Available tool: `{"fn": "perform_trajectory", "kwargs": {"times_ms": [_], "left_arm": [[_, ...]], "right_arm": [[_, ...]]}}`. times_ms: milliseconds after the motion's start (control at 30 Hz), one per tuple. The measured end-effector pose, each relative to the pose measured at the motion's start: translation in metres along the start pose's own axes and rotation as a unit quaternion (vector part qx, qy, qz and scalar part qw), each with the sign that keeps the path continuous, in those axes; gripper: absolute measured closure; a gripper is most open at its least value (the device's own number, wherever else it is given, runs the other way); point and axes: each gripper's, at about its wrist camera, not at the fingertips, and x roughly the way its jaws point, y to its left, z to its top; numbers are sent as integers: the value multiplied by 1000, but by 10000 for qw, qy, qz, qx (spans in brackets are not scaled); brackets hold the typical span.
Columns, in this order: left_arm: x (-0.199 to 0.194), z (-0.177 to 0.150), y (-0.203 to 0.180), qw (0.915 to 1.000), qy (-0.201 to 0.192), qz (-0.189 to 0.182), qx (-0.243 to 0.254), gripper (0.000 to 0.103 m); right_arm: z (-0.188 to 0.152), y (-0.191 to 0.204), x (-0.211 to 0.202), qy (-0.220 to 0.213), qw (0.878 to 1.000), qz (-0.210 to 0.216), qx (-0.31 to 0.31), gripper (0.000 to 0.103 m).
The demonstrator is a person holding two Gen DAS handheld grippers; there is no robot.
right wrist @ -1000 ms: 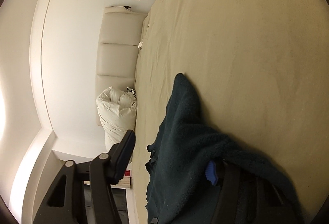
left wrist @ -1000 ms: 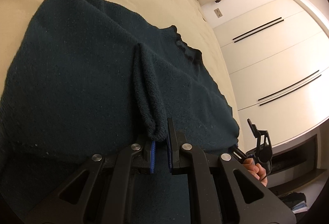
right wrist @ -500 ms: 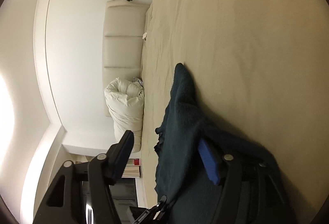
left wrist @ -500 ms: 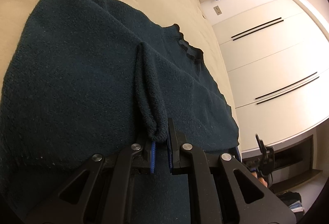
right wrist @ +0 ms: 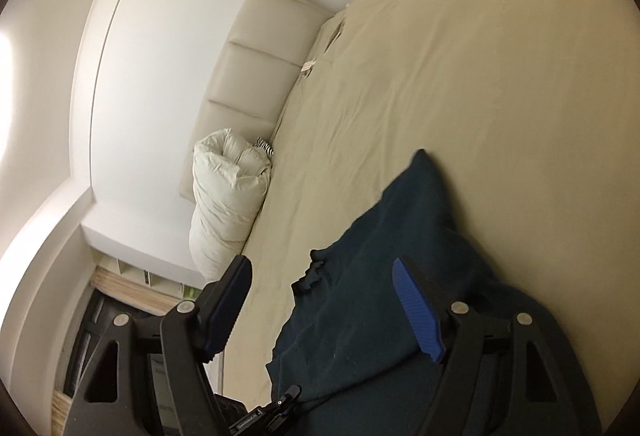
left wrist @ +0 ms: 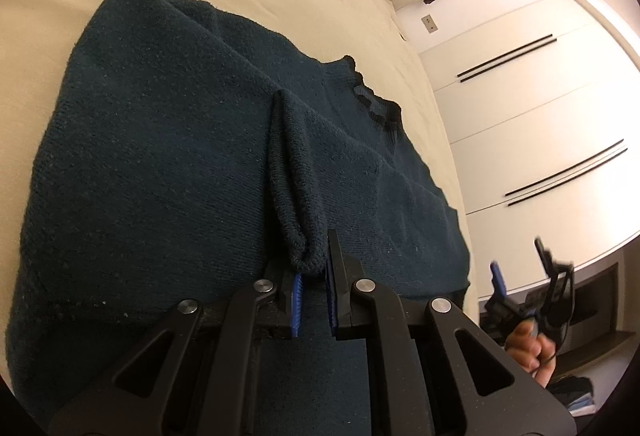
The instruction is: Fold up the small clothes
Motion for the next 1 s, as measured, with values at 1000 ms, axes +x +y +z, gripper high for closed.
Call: {"fn": "perform_trajectory", "kwargs": {"times_ms": [1000], "left_arm": [[-60, 13, -25, 9925, -494, 1005, 490, 94]], "right_arm": [[8, -8, 28, 683, 9972, 7, -294, 27]]}}
